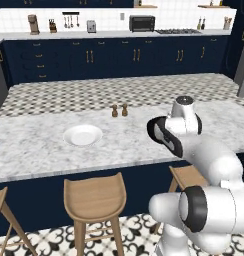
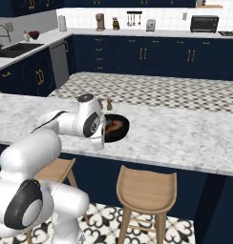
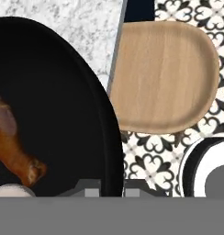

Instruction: Pick the chicken drumstick and garlic from their plates and place them in the bowl. Then put the bowl in the fridge.

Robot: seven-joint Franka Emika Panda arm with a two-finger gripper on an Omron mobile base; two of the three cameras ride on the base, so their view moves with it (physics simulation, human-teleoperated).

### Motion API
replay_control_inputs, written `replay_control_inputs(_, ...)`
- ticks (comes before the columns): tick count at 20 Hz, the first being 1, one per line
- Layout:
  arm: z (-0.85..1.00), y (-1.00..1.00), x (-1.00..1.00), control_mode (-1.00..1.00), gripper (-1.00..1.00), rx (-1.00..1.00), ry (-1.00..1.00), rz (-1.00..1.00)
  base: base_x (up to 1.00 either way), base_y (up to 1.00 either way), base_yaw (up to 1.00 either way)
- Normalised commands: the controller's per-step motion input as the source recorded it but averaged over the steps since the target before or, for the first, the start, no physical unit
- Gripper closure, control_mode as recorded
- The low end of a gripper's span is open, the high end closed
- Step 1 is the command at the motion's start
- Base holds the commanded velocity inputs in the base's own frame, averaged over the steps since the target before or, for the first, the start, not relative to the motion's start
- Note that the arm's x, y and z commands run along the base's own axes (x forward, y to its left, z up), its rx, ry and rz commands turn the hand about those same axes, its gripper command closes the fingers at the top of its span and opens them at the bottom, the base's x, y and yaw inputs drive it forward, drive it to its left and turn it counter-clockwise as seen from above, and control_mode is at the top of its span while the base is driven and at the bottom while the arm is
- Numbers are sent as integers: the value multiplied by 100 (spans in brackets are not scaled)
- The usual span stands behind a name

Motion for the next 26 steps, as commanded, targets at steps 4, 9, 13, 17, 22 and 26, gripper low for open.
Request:
replay_control_inputs(4,100,0,-99,-100,100,10,0,-11,0,0,0)
replay_control_inputs(9,91,2,-100,-100,100,7,-1,-5,0,0,0)
replay_control_inputs(13,78,13,-100,-100,100,4,4,-1,0,0,0)
replay_control_inputs(17,62,16,-100,-100,100,0,0,0,0,0,0)
replay_control_inputs(22,65,17,-99,-100,100,0,8,0,0,0,0)
replay_control_inputs(26,42,26,-85,-100,100,0,2,0,0,0,0)
